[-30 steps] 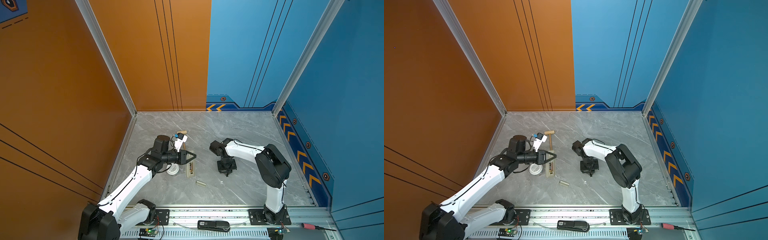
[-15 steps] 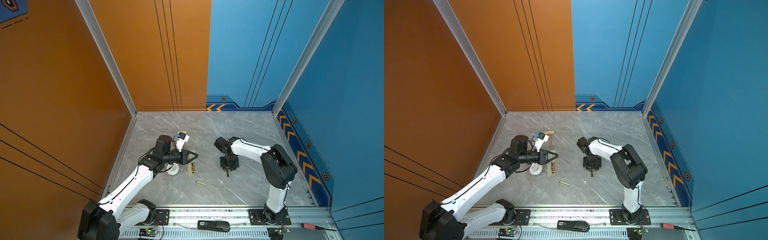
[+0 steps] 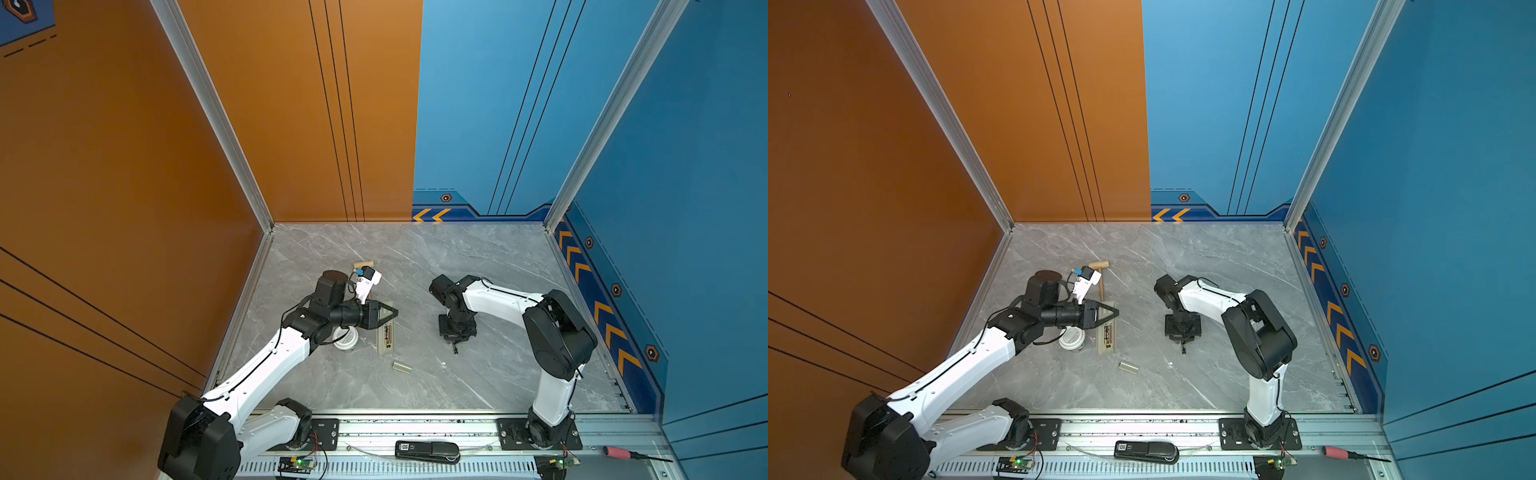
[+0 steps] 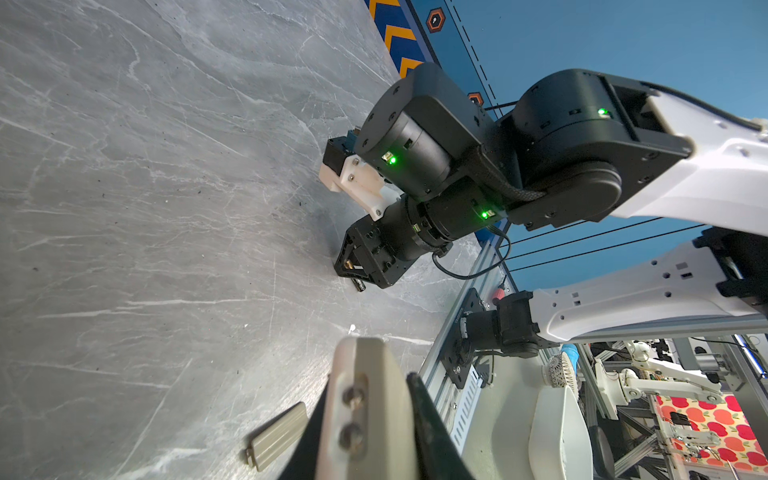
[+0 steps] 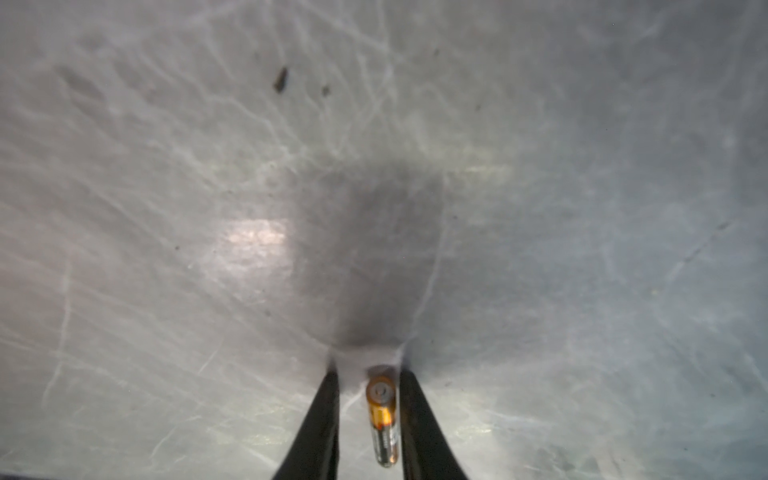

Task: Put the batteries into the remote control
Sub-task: 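Lift the battery with the right gripper and carry it toward the remote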

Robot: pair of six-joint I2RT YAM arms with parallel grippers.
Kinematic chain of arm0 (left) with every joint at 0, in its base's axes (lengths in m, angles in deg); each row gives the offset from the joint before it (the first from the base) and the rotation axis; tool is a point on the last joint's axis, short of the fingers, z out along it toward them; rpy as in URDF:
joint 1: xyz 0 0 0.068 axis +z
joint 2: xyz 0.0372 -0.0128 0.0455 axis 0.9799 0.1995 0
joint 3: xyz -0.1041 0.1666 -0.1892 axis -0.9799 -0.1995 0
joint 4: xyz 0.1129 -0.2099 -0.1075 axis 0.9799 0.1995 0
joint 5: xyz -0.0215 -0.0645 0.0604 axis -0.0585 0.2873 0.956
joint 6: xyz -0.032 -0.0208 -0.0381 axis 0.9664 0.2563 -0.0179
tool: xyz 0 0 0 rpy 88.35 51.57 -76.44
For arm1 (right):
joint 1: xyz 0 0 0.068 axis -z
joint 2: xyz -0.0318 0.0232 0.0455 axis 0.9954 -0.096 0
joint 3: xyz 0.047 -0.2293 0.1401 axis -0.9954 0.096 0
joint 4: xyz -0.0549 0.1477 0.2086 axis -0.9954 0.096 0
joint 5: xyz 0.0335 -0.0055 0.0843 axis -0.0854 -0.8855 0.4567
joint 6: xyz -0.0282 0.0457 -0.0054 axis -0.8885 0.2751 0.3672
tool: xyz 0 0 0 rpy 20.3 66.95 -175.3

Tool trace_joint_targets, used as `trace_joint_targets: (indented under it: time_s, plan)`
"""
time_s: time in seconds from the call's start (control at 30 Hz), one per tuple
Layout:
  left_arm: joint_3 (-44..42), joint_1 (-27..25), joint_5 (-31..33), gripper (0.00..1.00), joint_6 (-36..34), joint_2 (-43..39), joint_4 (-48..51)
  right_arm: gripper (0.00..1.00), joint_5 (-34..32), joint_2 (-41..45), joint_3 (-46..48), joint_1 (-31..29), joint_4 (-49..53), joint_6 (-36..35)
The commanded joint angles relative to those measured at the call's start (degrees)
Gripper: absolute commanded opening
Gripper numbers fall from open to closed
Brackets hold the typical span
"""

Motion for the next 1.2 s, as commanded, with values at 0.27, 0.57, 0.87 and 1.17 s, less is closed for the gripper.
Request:
trace_joint_targets:
  time_s: [0.27,0.57,0.87,1.17]
  plan:
    - [1.6,-0.53,-1.34,0.0,2.72,1.49,-6.25,0.07,-3.88,0.8,4.81,0.55,-0.02,-1.75]
    - [0.79,-0.05,-3.2,0.0,8.69,3.22,-14.68,0.0,-6.49,11.62,4.56,-3.91,-4.9,-5.63]
    - [3.62,0.52,-0.26,0.0,8.87,4.86,-10.83,0.0,-6.81,27.83,3.3,-6.62,-8.38,-2.42]
    - [6.68,-0.53,0.96,0.0,13.11,6.5,-10.48,0.0,-6.26,29.36,-11.99,-13.19,-12.26,-5.16]
